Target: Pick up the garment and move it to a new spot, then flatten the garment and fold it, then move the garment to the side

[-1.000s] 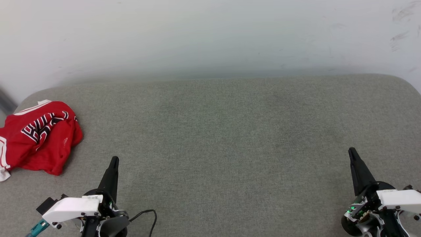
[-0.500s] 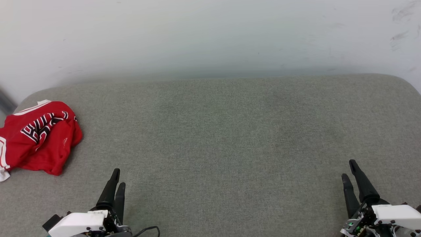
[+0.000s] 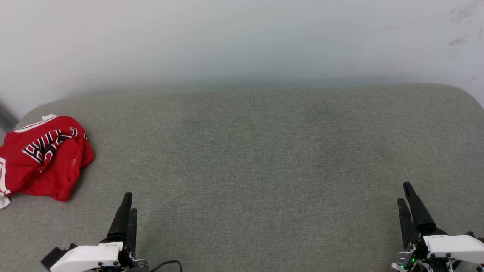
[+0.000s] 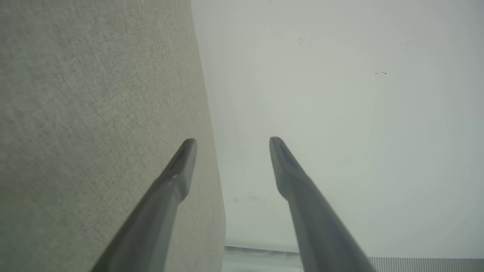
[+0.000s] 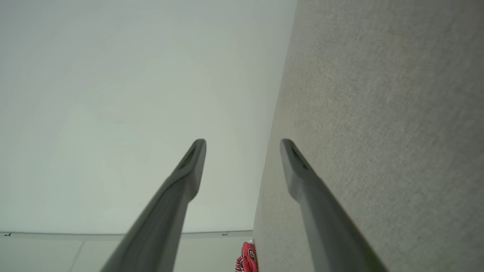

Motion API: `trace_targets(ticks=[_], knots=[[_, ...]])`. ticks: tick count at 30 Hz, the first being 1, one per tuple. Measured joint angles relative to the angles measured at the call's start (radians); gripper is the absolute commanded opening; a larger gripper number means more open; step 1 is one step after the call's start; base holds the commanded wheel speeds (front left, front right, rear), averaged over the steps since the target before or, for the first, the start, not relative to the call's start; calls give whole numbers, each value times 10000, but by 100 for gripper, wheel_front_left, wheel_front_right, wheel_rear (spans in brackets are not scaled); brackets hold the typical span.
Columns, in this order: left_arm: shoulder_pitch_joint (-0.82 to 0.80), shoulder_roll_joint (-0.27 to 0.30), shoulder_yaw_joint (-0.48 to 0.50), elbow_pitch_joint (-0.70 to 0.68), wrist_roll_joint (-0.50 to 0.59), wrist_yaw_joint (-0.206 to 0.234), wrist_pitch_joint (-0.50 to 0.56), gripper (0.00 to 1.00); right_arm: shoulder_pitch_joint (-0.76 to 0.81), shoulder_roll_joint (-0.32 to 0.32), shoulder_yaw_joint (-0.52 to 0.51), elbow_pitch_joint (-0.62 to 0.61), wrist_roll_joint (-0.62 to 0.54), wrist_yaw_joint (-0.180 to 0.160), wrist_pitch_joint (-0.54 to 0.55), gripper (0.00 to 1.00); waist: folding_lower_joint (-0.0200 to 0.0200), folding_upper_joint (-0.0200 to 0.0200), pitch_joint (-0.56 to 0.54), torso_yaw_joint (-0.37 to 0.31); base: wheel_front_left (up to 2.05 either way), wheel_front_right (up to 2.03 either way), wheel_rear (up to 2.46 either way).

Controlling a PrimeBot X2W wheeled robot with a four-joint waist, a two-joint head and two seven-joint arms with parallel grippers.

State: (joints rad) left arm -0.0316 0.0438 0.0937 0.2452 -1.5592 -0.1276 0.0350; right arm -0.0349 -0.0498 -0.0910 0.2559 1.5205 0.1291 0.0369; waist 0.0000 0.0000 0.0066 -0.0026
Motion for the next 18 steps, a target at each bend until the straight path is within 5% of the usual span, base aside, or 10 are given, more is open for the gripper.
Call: trace_targets(ticks=[18], knots=[[64, 6, 1216, -700, 2569, 0, -715, 100, 48, 6, -305, -842, -4079, 0, -713, 100, 1, 0, 35, -13, 0, 0, 0]])
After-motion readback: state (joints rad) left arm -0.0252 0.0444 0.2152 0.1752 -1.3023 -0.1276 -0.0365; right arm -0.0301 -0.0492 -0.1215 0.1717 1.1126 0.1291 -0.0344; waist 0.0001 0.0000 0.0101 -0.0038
